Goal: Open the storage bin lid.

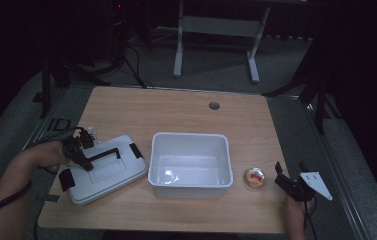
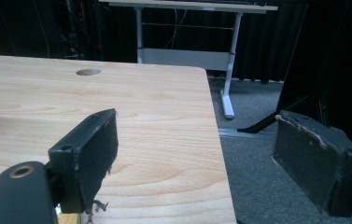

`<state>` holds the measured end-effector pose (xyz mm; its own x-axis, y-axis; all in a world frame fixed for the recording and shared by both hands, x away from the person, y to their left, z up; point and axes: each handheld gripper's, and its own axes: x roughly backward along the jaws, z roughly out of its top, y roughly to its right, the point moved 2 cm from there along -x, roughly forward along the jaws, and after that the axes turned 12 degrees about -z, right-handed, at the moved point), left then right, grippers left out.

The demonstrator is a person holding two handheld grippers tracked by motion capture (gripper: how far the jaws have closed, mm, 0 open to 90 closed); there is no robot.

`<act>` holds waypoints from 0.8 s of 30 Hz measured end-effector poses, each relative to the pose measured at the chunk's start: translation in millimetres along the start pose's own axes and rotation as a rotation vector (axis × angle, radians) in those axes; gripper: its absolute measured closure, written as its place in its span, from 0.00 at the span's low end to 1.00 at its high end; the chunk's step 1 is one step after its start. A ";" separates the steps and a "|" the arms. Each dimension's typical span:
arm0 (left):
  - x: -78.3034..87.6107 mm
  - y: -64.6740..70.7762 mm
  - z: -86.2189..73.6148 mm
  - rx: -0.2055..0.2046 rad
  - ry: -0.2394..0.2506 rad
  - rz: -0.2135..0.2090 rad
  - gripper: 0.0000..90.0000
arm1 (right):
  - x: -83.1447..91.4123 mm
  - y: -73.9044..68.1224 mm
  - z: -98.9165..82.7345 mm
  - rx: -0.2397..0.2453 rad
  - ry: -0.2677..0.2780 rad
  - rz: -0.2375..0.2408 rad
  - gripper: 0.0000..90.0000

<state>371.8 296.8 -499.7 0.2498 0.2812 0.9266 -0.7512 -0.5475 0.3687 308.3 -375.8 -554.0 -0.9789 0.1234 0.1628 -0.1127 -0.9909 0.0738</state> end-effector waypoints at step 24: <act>-11.9 -6.9 -7.5 -0.018 0.104 -0.059 0.30 | -9.9 11.3 -5.1 0.109 -0.335 0.400 0.16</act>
<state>369.4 303.1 -513.8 0.2296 0.3936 0.8902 -0.7481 -0.5136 0.4201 315.8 -388.4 -559.8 -0.8315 -0.2352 0.5032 0.2943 -0.9549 0.0399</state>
